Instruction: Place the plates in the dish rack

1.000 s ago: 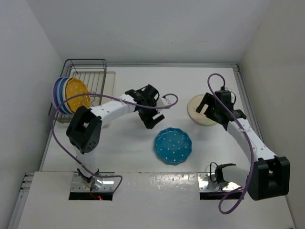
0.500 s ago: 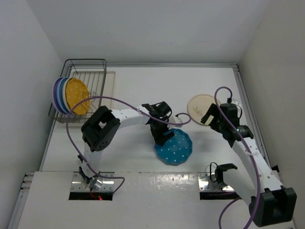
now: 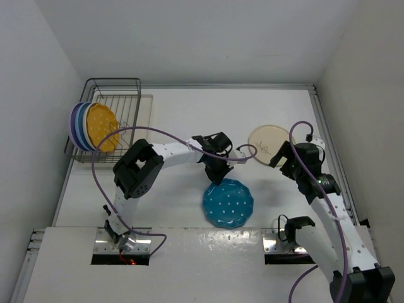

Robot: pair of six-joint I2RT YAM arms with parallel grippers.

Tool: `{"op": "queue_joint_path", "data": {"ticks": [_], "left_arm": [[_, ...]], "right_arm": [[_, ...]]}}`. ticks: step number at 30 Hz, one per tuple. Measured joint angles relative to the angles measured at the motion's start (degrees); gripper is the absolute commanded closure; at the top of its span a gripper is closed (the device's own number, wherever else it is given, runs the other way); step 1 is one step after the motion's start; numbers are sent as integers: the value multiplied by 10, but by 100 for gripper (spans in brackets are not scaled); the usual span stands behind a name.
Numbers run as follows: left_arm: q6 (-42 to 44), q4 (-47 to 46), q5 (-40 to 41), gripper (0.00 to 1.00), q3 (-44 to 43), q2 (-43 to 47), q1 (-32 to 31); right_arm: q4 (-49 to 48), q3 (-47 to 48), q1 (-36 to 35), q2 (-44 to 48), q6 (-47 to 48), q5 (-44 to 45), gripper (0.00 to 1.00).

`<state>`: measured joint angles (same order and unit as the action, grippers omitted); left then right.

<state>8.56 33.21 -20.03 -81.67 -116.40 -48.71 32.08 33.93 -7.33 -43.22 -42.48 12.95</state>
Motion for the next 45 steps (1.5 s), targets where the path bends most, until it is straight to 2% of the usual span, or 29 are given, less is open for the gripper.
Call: {"op": "queue_joint_path", "data": {"ticks": [4,8,15,20,26,32,38,45], "left_arm": [[-2,23,41,100,4,15,4],[12,61,129,100,4,67,24],[53,79,301,100,-13,183,92],[78,82,401,100,-23,202,149],[92,117,445,100,-47,203,210],[103,150,466,100,-148,205,254],[107,154,496,100,-271,224,292],[131,153,598,100,-293,250,380]], "right_arm": [[-4,-3,0,-4,0,2,2],[-30,-2,0,-36,-1,-4,3],[-78,36,-3,-150,1,-39,4],[-118,100,-18,-237,5,-58,4],[-155,176,-52,-333,10,-70,4],[-172,231,-91,-409,13,-75,4],[-172,256,-104,-448,13,-78,4],[-175,258,-109,-450,13,-75,4]]}}
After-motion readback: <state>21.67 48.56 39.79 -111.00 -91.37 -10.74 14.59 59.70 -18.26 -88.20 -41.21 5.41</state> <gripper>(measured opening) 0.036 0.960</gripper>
